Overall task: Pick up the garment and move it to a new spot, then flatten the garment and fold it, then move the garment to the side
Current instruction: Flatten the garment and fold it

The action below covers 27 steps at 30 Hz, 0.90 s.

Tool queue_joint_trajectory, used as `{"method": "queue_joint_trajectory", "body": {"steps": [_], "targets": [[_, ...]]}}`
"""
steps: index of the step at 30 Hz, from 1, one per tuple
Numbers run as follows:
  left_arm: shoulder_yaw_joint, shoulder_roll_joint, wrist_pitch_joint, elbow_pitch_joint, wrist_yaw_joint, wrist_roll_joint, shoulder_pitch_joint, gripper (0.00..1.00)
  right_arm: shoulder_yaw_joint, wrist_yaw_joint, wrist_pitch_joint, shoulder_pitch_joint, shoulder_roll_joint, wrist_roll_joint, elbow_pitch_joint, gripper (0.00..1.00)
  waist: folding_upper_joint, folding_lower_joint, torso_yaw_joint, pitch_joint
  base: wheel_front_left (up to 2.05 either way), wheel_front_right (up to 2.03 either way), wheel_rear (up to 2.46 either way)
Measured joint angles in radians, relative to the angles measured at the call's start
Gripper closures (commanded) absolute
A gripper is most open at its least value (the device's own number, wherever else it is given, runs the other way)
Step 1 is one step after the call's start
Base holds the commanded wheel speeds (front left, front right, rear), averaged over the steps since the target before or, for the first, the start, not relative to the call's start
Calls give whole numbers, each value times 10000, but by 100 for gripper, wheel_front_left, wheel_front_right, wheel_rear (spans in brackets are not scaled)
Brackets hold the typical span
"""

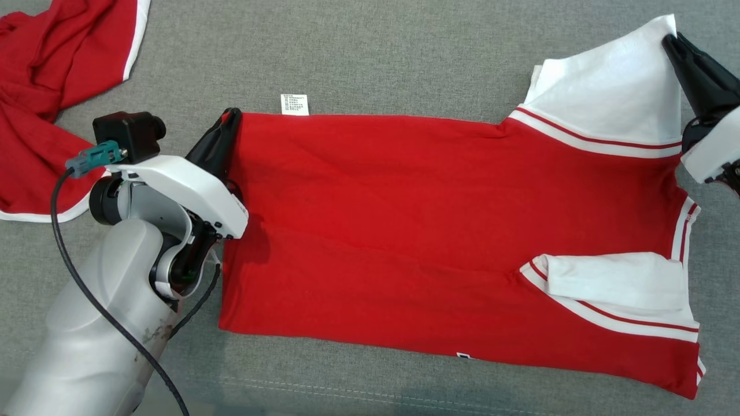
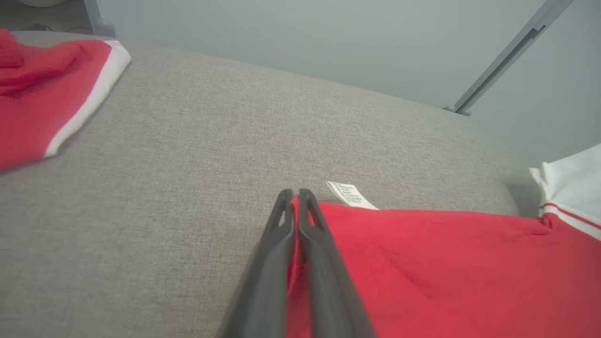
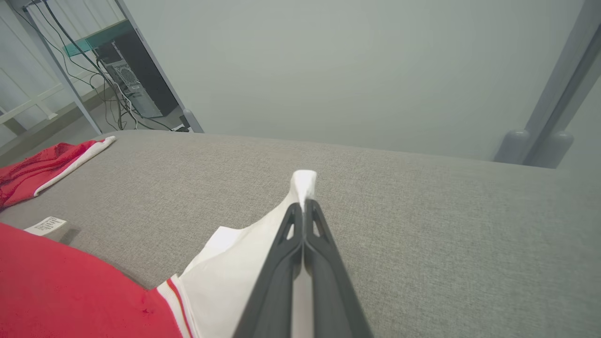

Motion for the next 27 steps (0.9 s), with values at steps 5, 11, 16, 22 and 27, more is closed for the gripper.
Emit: {"method": "queue_joint_trajectory", "body": {"steps": [5, 11, 16, 22, 27], "targets": [[73, 324, -84, -673, 115, -88, 454, 100, -15, 0, -514, 989, -635, 627, -1379, 100, 0, 0, -119, -199, 0, 0, 0], [196, 719, -2, -1678, 293, -196, 1116, 100, -378, -2, -915, 2599, -1409, 1386, -2920, 100, 0, 0, -306, -368, 0, 0, 0], [318, 1170, 61, -2483, 589, -265, 1864, 100, -708, -2, -1127, 4153, -1668, 1889, -3931, 100, 0, 0, -486, -547, 0, 0, 0], [535, 1494, 61, -3208, 955, -656, 2977, 100, -1170, -2, -1536, 6100, -1768, 2424, -4865, 100, 0, 0, -600, -849, 0, 0, 0], [593, 1544, 140, -3593, 1099, -851, 3608, 100, -1346, -2, -1549, 7333, -1749, 2617, -5473, 100, 0, 0, -684, -978, 0, 0, 0]]}}
